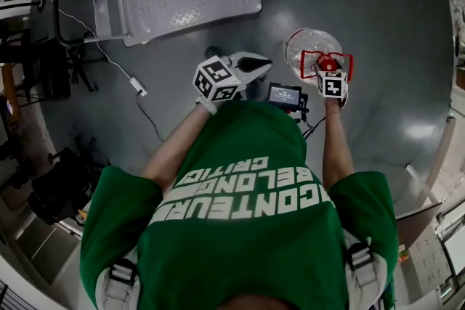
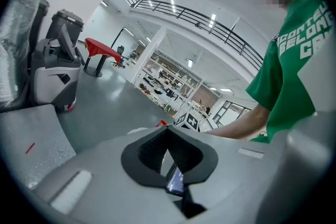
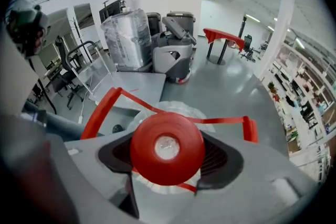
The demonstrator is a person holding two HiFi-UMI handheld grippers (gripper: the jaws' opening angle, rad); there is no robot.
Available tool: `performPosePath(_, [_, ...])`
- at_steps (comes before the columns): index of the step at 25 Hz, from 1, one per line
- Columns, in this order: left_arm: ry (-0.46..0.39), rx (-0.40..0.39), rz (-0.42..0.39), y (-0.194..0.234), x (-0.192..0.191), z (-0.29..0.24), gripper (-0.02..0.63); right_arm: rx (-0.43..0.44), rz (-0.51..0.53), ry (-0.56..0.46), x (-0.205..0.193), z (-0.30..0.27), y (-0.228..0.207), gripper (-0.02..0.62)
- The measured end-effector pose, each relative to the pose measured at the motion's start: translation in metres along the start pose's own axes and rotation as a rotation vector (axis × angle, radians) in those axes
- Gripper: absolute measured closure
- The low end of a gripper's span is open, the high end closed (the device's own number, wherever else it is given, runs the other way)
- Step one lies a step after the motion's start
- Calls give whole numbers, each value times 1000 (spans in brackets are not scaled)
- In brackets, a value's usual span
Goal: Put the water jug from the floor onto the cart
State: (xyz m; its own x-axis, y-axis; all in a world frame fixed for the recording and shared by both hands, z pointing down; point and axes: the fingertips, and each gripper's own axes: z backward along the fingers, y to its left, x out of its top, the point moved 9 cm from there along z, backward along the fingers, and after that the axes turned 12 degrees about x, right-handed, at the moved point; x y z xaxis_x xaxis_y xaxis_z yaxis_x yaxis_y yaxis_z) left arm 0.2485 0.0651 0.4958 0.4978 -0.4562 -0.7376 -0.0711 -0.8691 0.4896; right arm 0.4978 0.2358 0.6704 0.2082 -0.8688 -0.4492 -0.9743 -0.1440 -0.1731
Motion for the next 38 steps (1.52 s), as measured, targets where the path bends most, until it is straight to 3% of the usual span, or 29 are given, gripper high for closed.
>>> performPosePath(16, [-195,42,71,42,45,46,597,2,123,-313,188,64,14,291])
performPosePath(28, [-311,79,86,101,77,110,597,23,212,-495,316,81,76,291])
performPosePath(38, [-374,131,121,159,78,173,597,49,285,-555,401,68,136,291])
